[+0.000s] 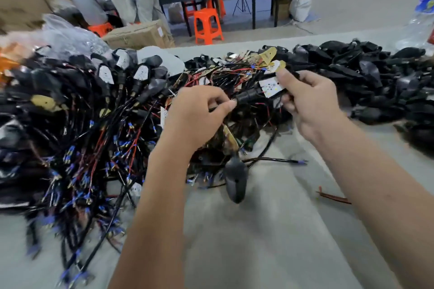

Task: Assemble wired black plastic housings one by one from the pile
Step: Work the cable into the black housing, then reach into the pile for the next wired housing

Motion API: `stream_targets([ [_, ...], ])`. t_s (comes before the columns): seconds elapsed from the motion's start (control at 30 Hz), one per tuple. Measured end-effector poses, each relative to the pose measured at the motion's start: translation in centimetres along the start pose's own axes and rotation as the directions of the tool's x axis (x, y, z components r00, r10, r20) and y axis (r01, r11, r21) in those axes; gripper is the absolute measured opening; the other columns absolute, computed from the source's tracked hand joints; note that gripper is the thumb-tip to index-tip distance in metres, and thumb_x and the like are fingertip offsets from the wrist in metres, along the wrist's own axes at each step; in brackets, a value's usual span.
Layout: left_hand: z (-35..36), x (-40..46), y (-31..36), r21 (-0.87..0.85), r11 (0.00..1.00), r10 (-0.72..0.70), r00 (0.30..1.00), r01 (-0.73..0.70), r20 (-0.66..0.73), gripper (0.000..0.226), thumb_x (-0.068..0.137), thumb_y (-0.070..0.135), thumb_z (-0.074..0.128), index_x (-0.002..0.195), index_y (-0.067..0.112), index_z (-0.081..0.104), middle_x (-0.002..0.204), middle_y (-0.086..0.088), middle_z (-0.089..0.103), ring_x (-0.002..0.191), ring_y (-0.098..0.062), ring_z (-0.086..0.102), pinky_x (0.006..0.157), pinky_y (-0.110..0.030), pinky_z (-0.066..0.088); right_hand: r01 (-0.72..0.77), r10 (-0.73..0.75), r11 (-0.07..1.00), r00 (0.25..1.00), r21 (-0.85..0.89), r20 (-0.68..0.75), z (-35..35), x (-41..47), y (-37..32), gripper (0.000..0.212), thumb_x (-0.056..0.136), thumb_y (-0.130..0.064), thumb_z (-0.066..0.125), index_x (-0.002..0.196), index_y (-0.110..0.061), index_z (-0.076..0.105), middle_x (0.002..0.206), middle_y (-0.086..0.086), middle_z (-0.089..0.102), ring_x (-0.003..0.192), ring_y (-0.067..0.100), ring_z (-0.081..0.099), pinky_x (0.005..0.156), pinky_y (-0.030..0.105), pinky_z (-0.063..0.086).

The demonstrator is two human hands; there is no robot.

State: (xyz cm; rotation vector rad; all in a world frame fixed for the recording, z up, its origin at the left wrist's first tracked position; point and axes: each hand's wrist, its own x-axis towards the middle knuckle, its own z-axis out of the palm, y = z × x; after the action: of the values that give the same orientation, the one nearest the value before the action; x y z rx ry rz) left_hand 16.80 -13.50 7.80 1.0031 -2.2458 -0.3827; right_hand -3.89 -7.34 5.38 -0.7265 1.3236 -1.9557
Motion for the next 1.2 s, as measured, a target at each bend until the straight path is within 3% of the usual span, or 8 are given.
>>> stream_targets([
  [0.27, -8.1, -1.3, -7.5, 0.306, 0.859, -0.241, 0.851, 0.411, -0.467, 0.022, 0.093, 0.046, 0.066, 0.089, 0.026, 0.077, 0.084, 0.003, 0.073, 0.086, -0.027, 0.068, 0.073, -0.037, 0.055, 0.047, -0.002, 0.989, 0.949, -0.137, 0.314, 18.8, 1.1, 2.7, 0.035, 0.093, -0.008, 0.073, 0.122, -0.013, 0.053, 0.118, 0.013, 0.065, 0.080, 0.020, 0.072, 0.082, 0.037, 0.062],
  [0.33, -9.1, -0.9, -9.9, 0.353, 0.759, -0.320, 0.786, 0.546, -0.529, 0.020, 0.096, 0.041, 0.064, 0.097, 0.026, 0.076, 0.097, -0.005, 0.074, 0.100, -0.034, 0.065, 0.075, -0.037, 0.049, 0.280, -0.066, 0.900, 0.844, -0.334, 0.533, 22.4, 0.9, 3.4, 0.044, 0.099, -0.023, 0.066, 0.141, -0.016, 0.052, 0.137, 0.007, 0.058, 0.114, 0.023, 0.067, 0.105, 0.041, 0.052],
  [0.5, -8.4, -2.1, -14.2, 0.367, 0.641, -0.509, 0.731, 0.674, -0.454, 0.027, 0.101, 0.026, 0.055, 0.118, 0.012, 0.070, 0.120, -0.025, 0.060, 0.117, -0.047, 0.052, 0.090, -0.050, 0.045, 0.814, 0.201, 0.221, 0.501, -0.537, 0.842, 27.1, -0.1, 7.3, 0.064, 0.108, -0.057, 0.031, 0.163, -0.024, 0.025, 0.172, 0.010, 0.013, 0.158, 0.029, 0.004, 0.125, 0.058, 0.008],
  [0.63, -7.0, -1.8, -13.0, 0.266, 0.623, -0.516, 0.642, 0.736, -0.567, 0.033, 0.096, 0.028, 0.056, 0.125, 0.013, 0.062, 0.133, -0.023, 0.051, 0.126, -0.045, 0.042, 0.099, -0.051, 0.040, 0.789, 0.249, 0.286, 0.486, -0.543, 0.838, 27.0, 0.3, 8.3, 0.063, 0.108, -0.058, 0.026, 0.164, -0.030, 0.017, 0.174, 0.002, 0.002, 0.159, 0.024, -0.006, 0.123, 0.060, 0.000],
  [0.8, -3.5, -1.0, -8.4, 0.178, 0.764, -0.367, 0.646, 0.620, -0.669, 0.026, 0.091, 0.020, 0.057, 0.116, 0.013, 0.062, 0.127, -0.013, 0.053, 0.123, -0.036, 0.044, 0.090, -0.042, 0.037, 0.640, -0.059, 0.597, 0.636, -0.483, 0.770, 23.0, 0.2, 6.0, 0.054, 0.107, -0.045, 0.049, 0.156, -0.022, 0.043, 0.159, 0.004, 0.046, 0.149, 0.021, 0.035, 0.119, 0.035, 0.029],
  [0.93, 0.6, 0.1, -4.1, 0.112, 0.922, -0.244, 0.778, 0.372, -0.579, 0.024, 0.085, 0.009, 0.061, 0.108, 0.012, 0.066, 0.114, -0.012, 0.061, 0.109, -0.035, 0.050, 0.093, -0.033, 0.033, 0.572, -0.325, 0.649, 0.804, -0.502, 0.498, 14.7, 0.4, 4.6, 0.021, 0.097, -0.023, 0.067, 0.113, -0.014, 0.077, 0.106, -0.002, 0.077, 0.101, 0.013, 0.069, 0.095, 0.036, 0.051],
  [1.1, 7.9, 2.8, 3.5, -0.126, 0.982, -0.178, 0.923, 0.143, -0.341, 0.017, 0.083, 0.003, 0.060, 0.097, 0.010, 0.069, 0.100, -0.008, 0.066, 0.098, -0.028, 0.060, 0.090, -0.037, 0.046, 0.447, -0.472, 0.394, 0.848, -0.804, 0.240, 0.7, 1.7, 2.5, 0.016, 0.095, -0.023, 0.062, 0.095, -0.014, 0.075, 0.089, 0.001, 0.076, 0.085, 0.023, 0.067, 0.080, 0.040, 0.051],
  [1.2, 12.5, 3.2, 7.3, -0.147, 0.982, -0.131, 0.986, 0.116, -0.099, 0.018, 0.086, 0.006, 0.058, 0.096, 0.014, 0.069, 0.101, -0.004, 0.066, 0.098, -0.025, 0.061, 0.089, -0.037, 0.047, 0.307, -0.137, 0.027, 0.944, -0.951, 0.301, -6.6, 2.8, 1.4, 0.028, 0.093, -0.035, 0.063, 0.107, -0.012, 0.071, 0.105, 0.012, 0.072, 0.098, 0.036, 0.061, 0.089, 0.042, 0.044],
])
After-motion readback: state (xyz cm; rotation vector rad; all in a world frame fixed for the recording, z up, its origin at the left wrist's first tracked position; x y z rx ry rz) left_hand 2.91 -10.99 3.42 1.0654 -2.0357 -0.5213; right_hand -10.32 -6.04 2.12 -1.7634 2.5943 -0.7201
